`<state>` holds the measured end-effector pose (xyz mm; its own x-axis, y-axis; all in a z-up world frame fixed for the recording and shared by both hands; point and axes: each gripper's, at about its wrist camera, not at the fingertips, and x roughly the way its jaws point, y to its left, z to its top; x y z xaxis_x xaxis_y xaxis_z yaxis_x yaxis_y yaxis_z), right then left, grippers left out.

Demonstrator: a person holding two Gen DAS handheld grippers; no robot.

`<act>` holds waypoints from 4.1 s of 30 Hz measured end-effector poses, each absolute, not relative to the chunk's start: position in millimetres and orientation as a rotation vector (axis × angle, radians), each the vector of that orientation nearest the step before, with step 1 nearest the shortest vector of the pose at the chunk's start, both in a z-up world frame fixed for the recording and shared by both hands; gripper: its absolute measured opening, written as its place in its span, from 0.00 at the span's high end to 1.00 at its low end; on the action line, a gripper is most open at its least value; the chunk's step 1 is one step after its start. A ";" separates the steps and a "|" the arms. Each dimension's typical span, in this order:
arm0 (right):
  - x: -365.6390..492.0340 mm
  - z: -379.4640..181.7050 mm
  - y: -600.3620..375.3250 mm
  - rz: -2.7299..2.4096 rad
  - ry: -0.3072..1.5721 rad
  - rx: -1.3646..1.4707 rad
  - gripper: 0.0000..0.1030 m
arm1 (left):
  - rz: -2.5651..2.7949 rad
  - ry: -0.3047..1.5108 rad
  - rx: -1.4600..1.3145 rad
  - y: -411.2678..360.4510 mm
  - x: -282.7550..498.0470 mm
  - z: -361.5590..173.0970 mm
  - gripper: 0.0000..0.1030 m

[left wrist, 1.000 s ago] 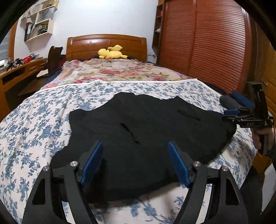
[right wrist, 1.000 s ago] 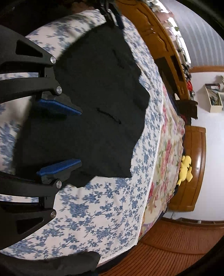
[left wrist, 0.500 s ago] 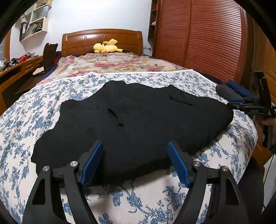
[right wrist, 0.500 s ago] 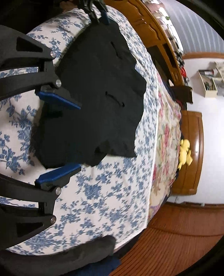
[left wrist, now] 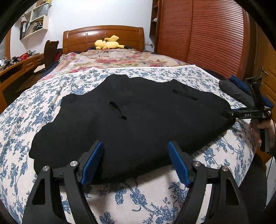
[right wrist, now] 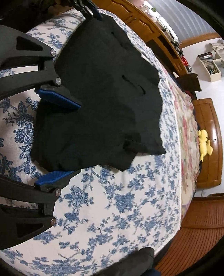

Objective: Fold large clothes

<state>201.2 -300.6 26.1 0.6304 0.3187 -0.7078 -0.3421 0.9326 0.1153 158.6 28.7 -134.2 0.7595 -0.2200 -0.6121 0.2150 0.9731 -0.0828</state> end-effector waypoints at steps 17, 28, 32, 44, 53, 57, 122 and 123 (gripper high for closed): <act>197.7 46.8 -302.6 0.498 0.722 -0.140 0.89 | -0.273 0.651 -0.013 17.8 158.1 -125.4 0.24; 200.2 46.4 -388.3 0.299 0.722 -0.095 0.89 | -0.348 0.618 -0.017 0.5 138.5 -110.6 0.24; 204.3 36.6 -401.4 0.267 0.728 -0.019 0.82 | -0.357 0.616 -0.018 -3.7 134.7 -110.2 0.24; 207.3 41.8 -385.4 0.183 0.644 0.035 0.26 | -0.350 0.632 -0.020 -6.2 136.3 -116.0 0.24; 230.4 6.0 -374.8 0.134 0.754 0.021 0.23 | -0.349 0.634 -0.016 -5.6 136.4 -116.2 0.24; 243.9 -4.0 -378.0 0.154 0.799 0.085 0.22 | -0.349 0.633 -0.015 -6.0 136.1 -116.2 0.24; 197.3 19.6 -147.2 0.667 0.692 -0.298 0.68 | -0.245 0.542 -0.084 68.3 101.8 -98.0 0.24; 199.0 11.6 -142.6 0.682 0.713 -0.296 0.68 | -0.243 0.540 -0.080 66.7 101.4 -96.8 0.24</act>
